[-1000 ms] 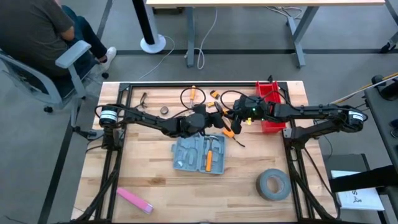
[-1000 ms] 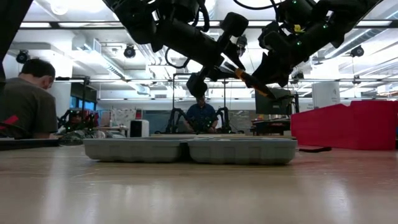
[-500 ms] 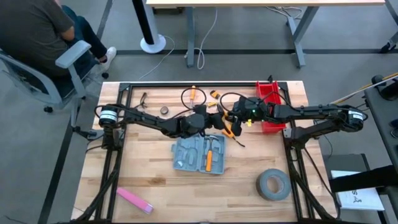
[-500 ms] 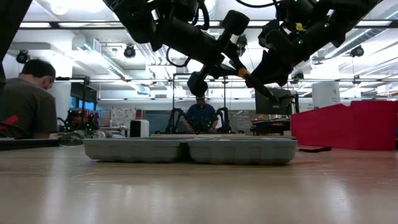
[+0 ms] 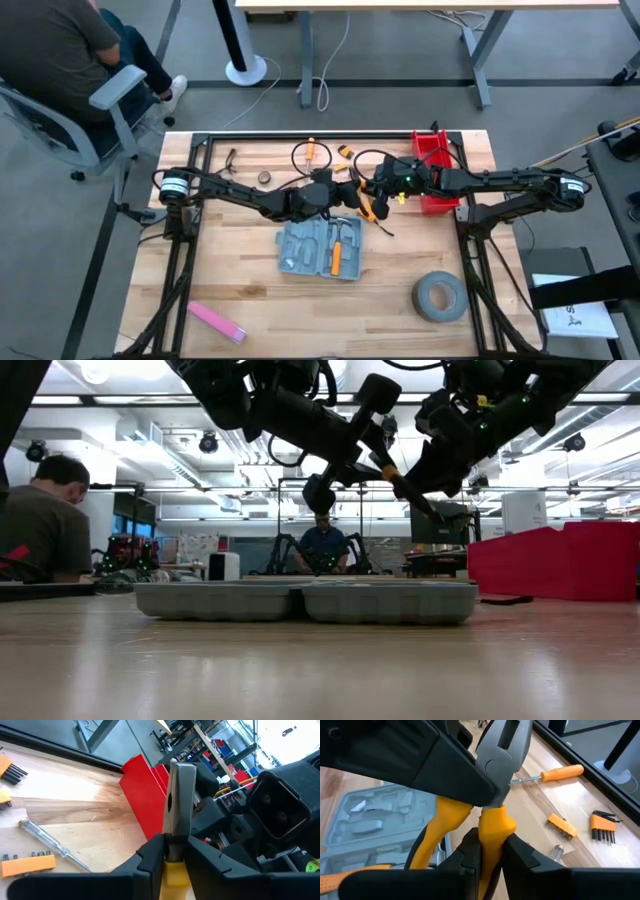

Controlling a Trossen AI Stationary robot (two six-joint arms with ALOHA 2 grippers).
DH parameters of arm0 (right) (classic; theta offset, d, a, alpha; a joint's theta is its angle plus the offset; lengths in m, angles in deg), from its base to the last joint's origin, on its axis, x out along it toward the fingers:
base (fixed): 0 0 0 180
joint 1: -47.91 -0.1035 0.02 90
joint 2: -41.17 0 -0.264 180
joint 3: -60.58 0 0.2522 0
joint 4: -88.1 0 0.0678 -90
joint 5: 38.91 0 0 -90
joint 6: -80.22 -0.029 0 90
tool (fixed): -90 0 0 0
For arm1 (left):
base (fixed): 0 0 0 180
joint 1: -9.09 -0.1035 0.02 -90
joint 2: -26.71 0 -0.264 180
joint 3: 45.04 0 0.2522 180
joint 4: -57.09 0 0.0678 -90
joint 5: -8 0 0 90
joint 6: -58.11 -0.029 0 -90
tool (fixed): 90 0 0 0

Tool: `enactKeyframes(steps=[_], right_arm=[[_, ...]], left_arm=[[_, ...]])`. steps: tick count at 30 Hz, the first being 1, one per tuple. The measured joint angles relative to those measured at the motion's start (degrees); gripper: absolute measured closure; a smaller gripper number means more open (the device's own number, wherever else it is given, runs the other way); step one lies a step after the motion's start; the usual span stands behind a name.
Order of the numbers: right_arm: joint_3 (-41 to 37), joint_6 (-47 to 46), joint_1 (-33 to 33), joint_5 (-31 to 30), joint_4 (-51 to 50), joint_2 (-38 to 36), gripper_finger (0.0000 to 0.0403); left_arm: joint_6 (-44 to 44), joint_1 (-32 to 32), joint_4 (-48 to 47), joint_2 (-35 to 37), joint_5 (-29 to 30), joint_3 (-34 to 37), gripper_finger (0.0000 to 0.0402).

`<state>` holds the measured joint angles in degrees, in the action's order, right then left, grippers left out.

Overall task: Prefit tool cases
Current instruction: Put the yellow pliers into the gray pre-fit tool case

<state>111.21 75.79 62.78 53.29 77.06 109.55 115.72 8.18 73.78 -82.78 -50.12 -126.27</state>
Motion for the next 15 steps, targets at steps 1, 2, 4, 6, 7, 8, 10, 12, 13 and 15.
enactKeyframes(steps=[1,2,4,6,7,8,10,12,13,15], right_arm=[[0.0,0.1,0.0,0.2,0.1,0.0,0.0369],[0.0,0.1,0.0,0.3,0.1,0.0,0.0369],[0.0,0.5,0.0,1.5,0.2,0.0,0.0369],[0.1,0.8,-0.2,2.6,0.3,0.0,0.0369],[0.1,0.8,-0.3,3.2,0.4,0.0,0.0369],[0.1,0.8,-0.3,3.7,0.5,0.0,0.0369],[0.1,0.8,-0.7,3.7,0.9,0.0,0.0369],[0.1,0.7,-1.0,3.2,1.1,0.0,0.0369],[0.1,0.7,-1.1,3.1,1.1,0.0,0.0369],[0.1,0.7,-1.1,2.7,1.1,0.0,0.0369]], left_arm=[[-0.3,0.0,0.3,0.0,0.0,0.0,0.0327],[-0.8,0.0,0.5,0.0,0.0,0.0,0.0327],[-1.5,-0.1,0.6,0.1,0.1,0.0,0.0327],[-1.6,-0.1,1.0,0.2,0.3,0.0,0.0326],[-1.7,-0.2,1.2,0.3,0.3,0.0,0.0325],[-1.7,-0.3,1.2,0.4,0.3,0.0,0.0324],[-1.7,-0.4,1.3,0.5,0.5,0.0,0.0321],[-1.6,-0.5,1.3,0.5,0.6,0.0,0.032],[-1.7,-0.5,1.2,0.5,0.6,0.0,0.032],[-1.9,-0.5,1.0,0.5,0.3,-0.3,0.0325]])
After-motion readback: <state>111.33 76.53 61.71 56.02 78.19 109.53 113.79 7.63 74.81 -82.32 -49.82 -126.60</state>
